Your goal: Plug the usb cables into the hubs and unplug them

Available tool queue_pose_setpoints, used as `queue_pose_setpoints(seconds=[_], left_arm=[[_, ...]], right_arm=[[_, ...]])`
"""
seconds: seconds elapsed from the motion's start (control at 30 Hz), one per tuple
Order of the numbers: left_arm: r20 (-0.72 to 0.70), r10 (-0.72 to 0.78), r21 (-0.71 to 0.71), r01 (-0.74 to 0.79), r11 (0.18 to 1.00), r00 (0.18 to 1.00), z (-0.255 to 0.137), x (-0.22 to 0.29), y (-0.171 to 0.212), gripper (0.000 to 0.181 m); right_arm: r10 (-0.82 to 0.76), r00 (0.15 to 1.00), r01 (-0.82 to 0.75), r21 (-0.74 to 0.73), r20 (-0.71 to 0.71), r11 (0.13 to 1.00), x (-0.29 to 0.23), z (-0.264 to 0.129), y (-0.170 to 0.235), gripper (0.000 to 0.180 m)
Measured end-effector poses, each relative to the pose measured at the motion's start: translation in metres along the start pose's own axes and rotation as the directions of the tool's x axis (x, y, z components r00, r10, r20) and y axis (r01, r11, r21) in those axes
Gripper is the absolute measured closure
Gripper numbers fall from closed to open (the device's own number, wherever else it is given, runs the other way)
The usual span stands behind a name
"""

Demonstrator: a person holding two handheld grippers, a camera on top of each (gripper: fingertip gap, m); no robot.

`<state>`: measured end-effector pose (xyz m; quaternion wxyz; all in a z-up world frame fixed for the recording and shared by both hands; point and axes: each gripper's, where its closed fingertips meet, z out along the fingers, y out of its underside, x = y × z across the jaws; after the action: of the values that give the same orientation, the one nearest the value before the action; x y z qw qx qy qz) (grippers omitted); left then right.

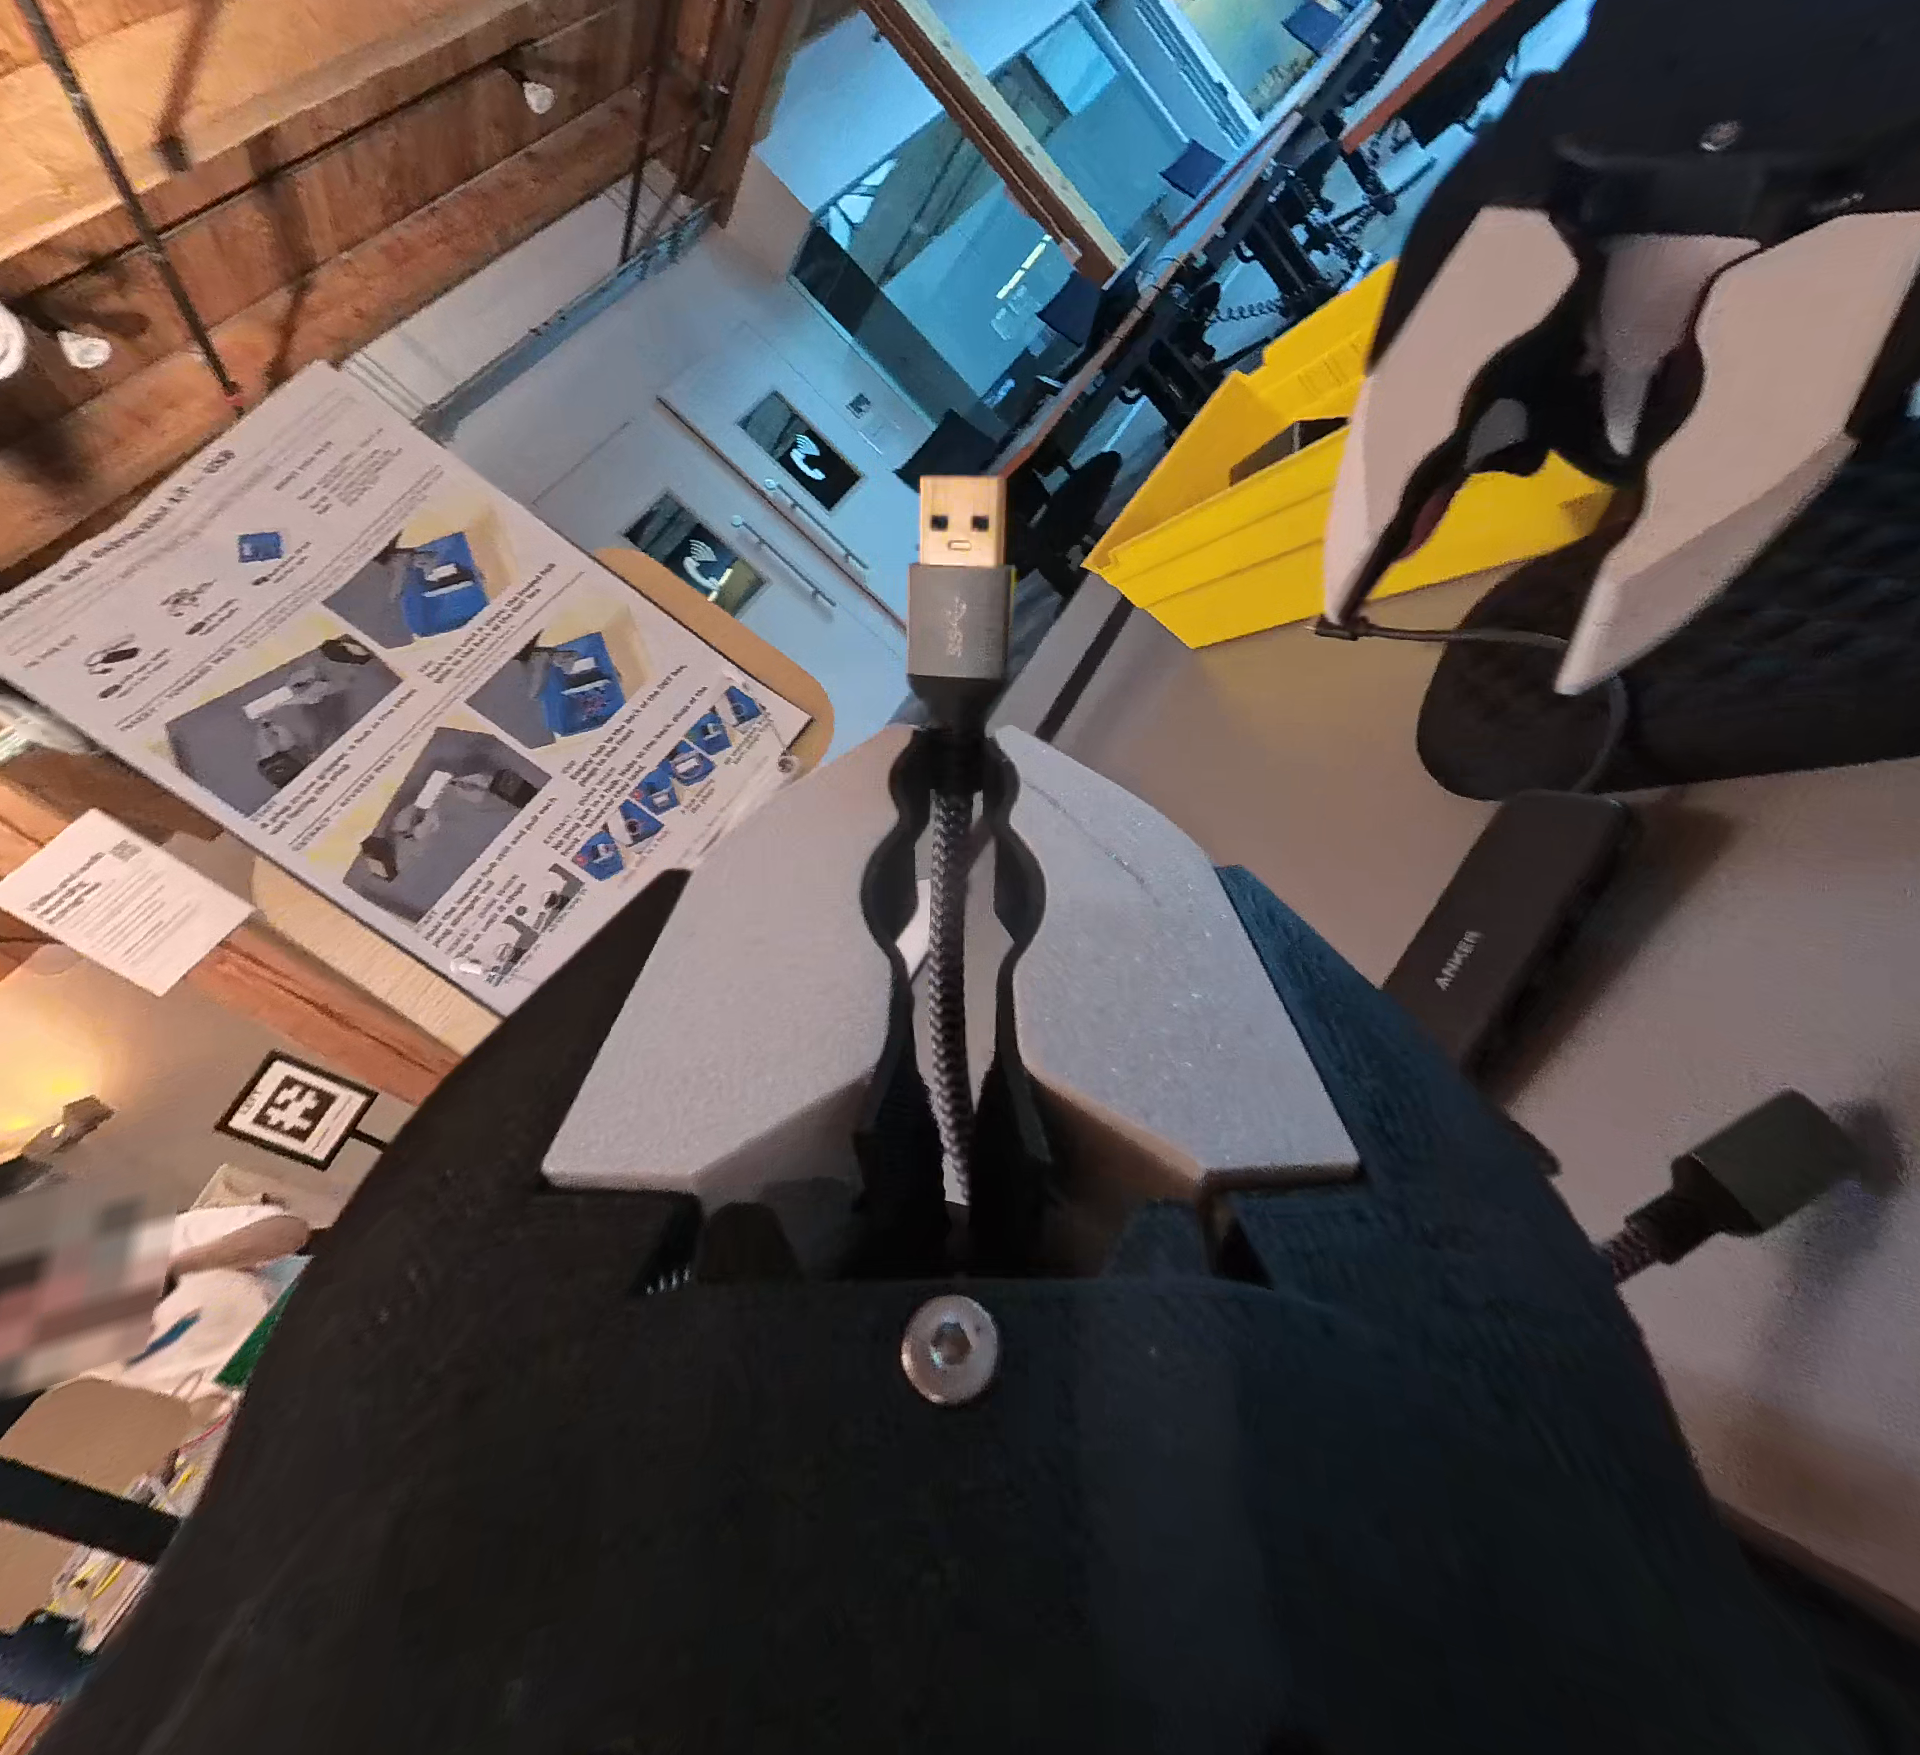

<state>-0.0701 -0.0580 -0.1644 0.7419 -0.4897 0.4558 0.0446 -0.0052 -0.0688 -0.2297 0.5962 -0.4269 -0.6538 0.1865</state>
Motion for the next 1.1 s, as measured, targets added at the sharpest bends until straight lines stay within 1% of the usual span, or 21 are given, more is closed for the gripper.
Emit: queue_pose_setpoints(seconds=[0.07,0.13,0.2,0.3,0.37,0.5,0.63,0.73,0.8,0.87,0.93,1.0,1.03,1.07,1.1], left_arm=[[-0.035,0.008,-0.015,-0.009,1.000,0.999,0.003,0.008,0.002,0.171],[-0.068,0.015,-0.026,-0.016,1.000,0.998,0.005,0.015,0.004,0.171],[-0.097,0.017,-0.023,-0.019,1.000,0.995,0.008,0.023,0.004,0.171],[-0.149,-0.002,-0.009,0.000,1.000,0.989,0.011,0.035,0.002,0.171],[-0.184,-0.012,-0.001,0.012,1.000,0.983,0.011,0.042,0.000,0.171],[-0.313,-0.023,0.000,0.024,1.000,0.949,0.008,0.063,-0.001,0.171],[-0.452,-0.013,-0.039,-0.005,0.999,0.892,0.002,0.087,0.004,0.171],[-0.488,0.011,-0.053,-0.042,0.998,0.873,0.002,0.097,0.007,0.171],[-0.492,0.013,-0.053,-0.045,0.998,0.870,0.003,0.099,0.006,0.171],[-0.473,0.019,-0.053,-0.050,0.997,0.881,0.005,0.096,0.006,0.171],[-0.424,-0.008,-0.026,-0.004,1.000,0.905,0.009,0.088,0.000,0.169],[-0.346,-0.056,0.040,0.074,0.996,0.937,0.011,0.072,-0.014,0.154],[-0.322,-0.096,0.081,0.129,0.988,0.942,0.010,0.065,-0.024,0.149],[-0.320,-0.158,0.129,0.208,0.970,0.934,0.007,0.059,-0.035,0.147],[-0.358,-0.237,0.173,0.314,0.933,0.903,0.004,0.058,-0.048,0.147]], right_arm=[[-0.019,0.999,0.018,-0.008,-0.037,1.000,0.006,-0.001,-0.001,0.137],[-0.013,0.998,0.014,0.014,-0.060,1.000,0.009,-0.003,-0.005,0.138],[-0.002,0.995,0.010,0.075,-0.099,0.997,0.015,-0.005,-0.016,0.138],[0.008,0.990,0.023,0.210,-0.144,0.977,0.018,-0.005,-0.041,0.138],[-0.018,0.987,0.056,0.243,-0.157,0.968,0.016,-0.002,-0.051,0.138],[-0.076,0.991,0.097,0.201,-0.110,0.975,0.005,0.004,-0.048,0.136],[-0.124,0.992,0.125,0.228,-0.017,0.966,-0.011,0.003,-0.053,0.140],[-0.177,0.984,0.171,0.178,0.015,0.969,-0.018,0.006,-0.050,0.150],[-0.205,0.978,0.200,0.130,0.027,0.971,-0.021,0.009,-0.045,0.162],[-0.176,0.984,0.173,0.121,0.016,0.978,-0.018,0.009,-0.045,0.163],[-0.146,0.989,0.148,0.153,-0.027,0.977,-0.010,0.006,-0.049,0.163],[-0.122,0.986,0.140,0.180,-0.110,0.974,0.004,-0.001,-0.050,0.163],[-0.104,0.982,0.133,0.195,-0.155,0.972,0.012,-0.006,-0.051,0.163],[-0.080,0.976,0.124,0.217,-0.201,0.968,0.020,-0.012,-0.052,0.163],[-0.055,0.969,0.116,0.245,-0.242,0.963,0.027,-0.018,-0.054,0.163]])
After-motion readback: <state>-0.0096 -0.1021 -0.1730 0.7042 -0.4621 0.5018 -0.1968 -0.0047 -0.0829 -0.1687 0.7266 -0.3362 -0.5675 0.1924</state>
